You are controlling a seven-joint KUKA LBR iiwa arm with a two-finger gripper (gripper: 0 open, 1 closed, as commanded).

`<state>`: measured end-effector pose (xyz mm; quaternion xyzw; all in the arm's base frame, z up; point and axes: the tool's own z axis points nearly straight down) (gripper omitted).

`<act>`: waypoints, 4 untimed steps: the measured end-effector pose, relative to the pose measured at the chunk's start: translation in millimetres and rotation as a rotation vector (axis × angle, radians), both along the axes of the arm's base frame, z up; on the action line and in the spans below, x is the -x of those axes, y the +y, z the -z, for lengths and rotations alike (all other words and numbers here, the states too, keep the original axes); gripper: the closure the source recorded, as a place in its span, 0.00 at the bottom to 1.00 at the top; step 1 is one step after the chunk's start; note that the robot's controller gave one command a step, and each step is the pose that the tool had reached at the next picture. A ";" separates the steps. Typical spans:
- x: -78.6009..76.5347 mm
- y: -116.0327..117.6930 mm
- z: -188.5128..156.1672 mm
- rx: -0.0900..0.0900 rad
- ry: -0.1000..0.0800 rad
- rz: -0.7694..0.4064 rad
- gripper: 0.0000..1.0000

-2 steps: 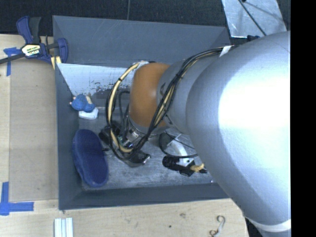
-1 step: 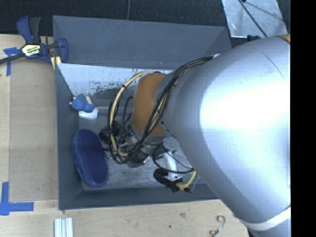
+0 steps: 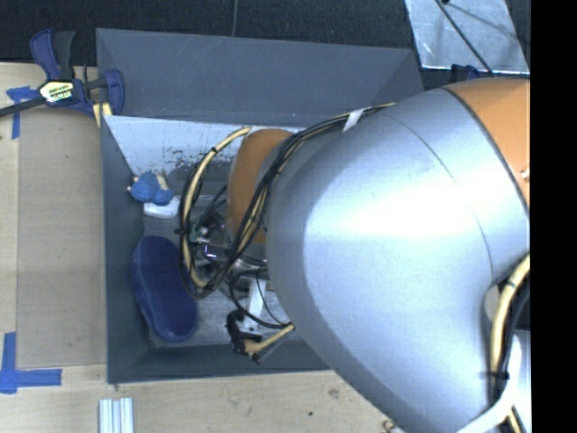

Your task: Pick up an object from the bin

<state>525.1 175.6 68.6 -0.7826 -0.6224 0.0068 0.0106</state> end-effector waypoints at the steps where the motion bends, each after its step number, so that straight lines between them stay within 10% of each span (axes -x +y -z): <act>1: -4.9 -0.8 -2.1 0.001 -0.019 0.001 1.00; 4: -1.2 -1.0 -130.6 0.008 -0.017 -0.019 1.00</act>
Offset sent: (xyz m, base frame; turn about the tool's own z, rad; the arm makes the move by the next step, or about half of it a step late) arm 0.0000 0.0000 0.0000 0.0000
